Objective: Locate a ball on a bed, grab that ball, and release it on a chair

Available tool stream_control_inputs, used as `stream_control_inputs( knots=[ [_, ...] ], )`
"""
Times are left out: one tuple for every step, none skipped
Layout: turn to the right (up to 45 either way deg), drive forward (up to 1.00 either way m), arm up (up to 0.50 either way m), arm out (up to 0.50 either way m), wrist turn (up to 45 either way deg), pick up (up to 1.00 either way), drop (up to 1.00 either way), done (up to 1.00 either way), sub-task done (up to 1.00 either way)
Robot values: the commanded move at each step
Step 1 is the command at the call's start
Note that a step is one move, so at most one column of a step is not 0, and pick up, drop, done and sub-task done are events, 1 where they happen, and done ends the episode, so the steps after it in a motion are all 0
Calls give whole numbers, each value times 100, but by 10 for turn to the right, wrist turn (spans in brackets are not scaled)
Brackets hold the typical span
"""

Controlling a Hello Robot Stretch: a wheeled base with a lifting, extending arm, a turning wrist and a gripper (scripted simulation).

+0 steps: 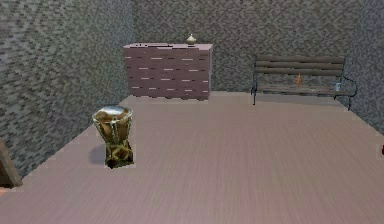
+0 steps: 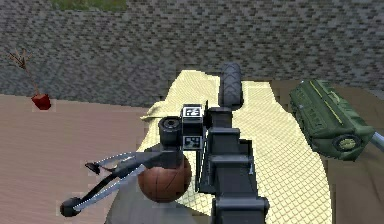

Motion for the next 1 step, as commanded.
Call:
stream_control_inputs(
  knots=[
    [0,0,0,0,450,0,0,0,0]
  ],
)
